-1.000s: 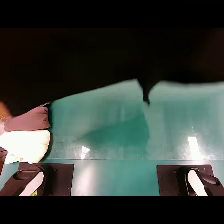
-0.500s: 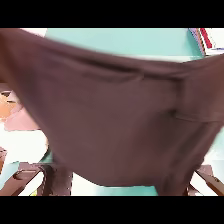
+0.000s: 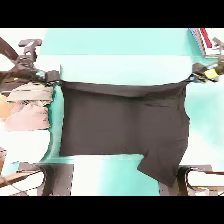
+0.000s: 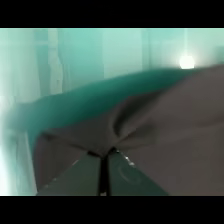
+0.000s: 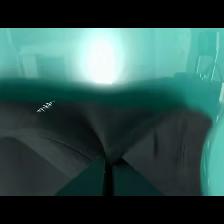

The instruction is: Fold the shirts.

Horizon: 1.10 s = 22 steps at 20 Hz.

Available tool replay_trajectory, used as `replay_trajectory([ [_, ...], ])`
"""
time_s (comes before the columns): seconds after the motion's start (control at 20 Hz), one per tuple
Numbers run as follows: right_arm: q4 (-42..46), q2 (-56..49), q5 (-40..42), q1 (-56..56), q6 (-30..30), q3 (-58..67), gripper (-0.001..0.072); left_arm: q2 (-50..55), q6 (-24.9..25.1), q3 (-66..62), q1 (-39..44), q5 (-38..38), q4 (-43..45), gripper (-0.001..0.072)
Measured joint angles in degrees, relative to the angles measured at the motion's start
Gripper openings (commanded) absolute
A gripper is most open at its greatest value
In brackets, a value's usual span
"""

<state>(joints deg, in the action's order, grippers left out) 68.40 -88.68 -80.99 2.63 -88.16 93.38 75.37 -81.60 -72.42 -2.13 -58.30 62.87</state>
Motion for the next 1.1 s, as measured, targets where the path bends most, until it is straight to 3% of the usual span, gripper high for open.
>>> replay_trajectory([
  [0.25, 0.39, -12.98, 7.5, -0.46, 1.05, 14.01, 0.0018, 14.12, 1.99, -11.96, 0.02, 9.09, -1.09, 0.0025],
  [0.5, 0.37, -17.53, 12.59, -0.52, 3.8, 22.86, 0.0018, 18.73, 2.4, -21.73, 0.02, 13.11, -1.57, 0.0025],
  [0.8, 0.76, -13.73, 13.94, -0.52, 6.49, 14.95, 0.0018, 19.74, 2.93, -24.92, 0.02, 6.88, -0.98, 0.0025],
  [1.1, 0.68, -10.67, 15.5, -1.14, 7.32, 2.4, 0.0019, 20.0, 3.85, -17.59, 0.02, 5.11, 0.68, 0.0025],
])
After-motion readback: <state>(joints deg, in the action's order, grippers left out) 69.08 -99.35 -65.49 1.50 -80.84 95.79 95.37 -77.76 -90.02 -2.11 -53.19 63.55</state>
